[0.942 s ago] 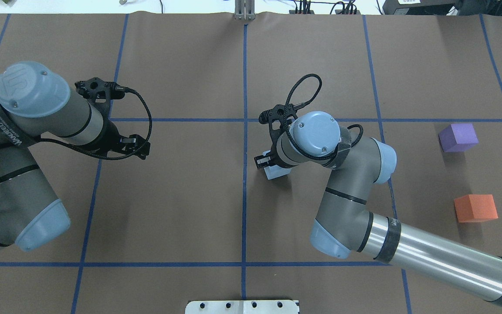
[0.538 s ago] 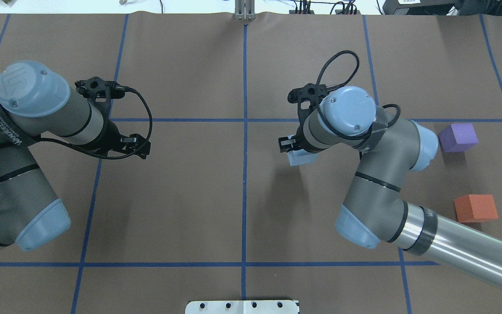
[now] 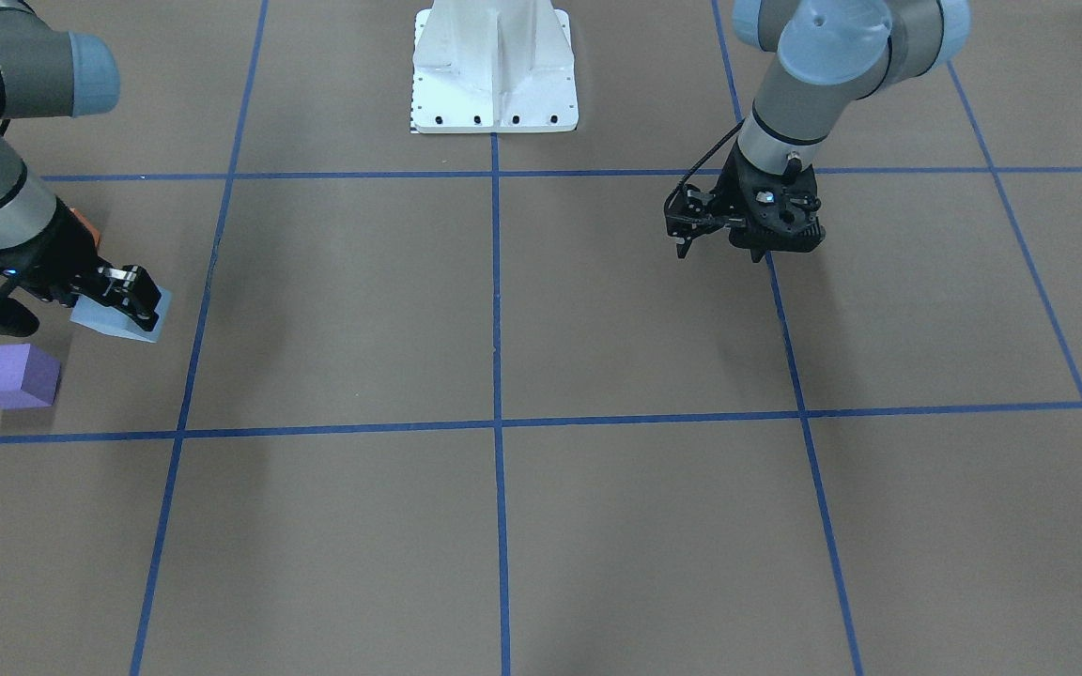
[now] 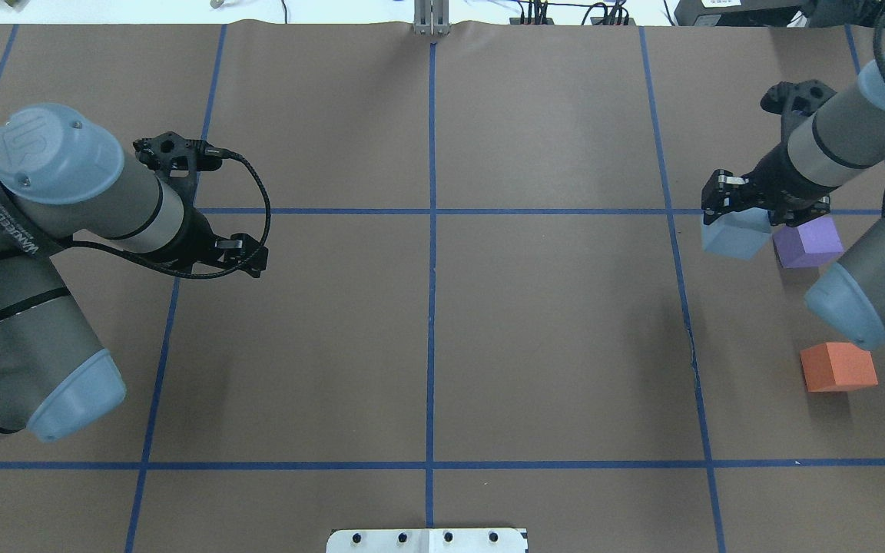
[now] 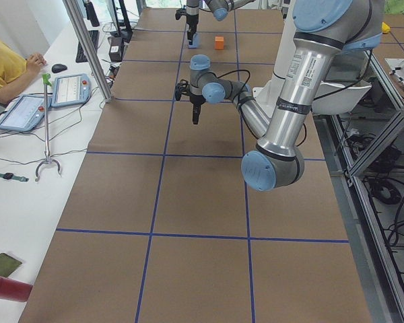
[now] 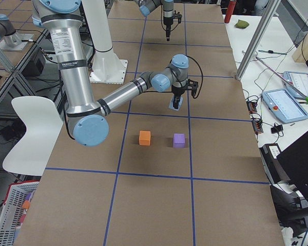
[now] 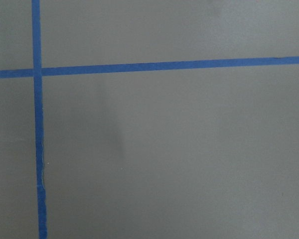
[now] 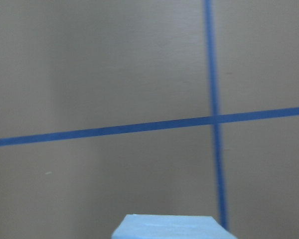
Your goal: Place blue block between orange and purple blocks
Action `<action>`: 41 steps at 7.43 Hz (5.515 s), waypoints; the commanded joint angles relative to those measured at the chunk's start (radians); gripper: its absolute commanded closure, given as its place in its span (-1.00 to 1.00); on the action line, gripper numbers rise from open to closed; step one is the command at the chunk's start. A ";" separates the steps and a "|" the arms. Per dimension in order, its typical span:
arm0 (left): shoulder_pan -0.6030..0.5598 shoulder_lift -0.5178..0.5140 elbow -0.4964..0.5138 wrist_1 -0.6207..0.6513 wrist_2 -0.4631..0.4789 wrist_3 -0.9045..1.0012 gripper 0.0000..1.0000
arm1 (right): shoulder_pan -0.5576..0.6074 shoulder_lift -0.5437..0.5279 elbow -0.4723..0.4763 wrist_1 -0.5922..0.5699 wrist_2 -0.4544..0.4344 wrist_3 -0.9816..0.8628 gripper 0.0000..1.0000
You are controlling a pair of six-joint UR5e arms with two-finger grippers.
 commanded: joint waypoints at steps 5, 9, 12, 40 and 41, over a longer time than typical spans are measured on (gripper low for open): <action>0.005 -0.003 0.001 0.000 -0.001 -0.043 -0.99 | 0.042 -0.265 -0.030 0.179 0.014 -0.132 1.00; 0.005 -0.009 0.004 0.000 -0.001 -0.043 -0.99 | 0.040 -0.259 -0.120 0.271 0.014 -0.132 1.00; 0.005 -0.011 0.004 0.000 -0.001 -0.045 -0.99 | 0.037 -0.263 -0.159 0.359 0.020 -0.120 1.00; -0.038 0.056 -0.065 0.009 -0.008 0.021 -0.99 | 0.140 -0.331 -0.034 0.442 0.018 -0.190 -1.00; -0.067 0.117 -0.102 0.007 -0.012 0.096 -0.99 | 0.213 -0.326 -0.047 0.404 0.069 -0.307 -1.00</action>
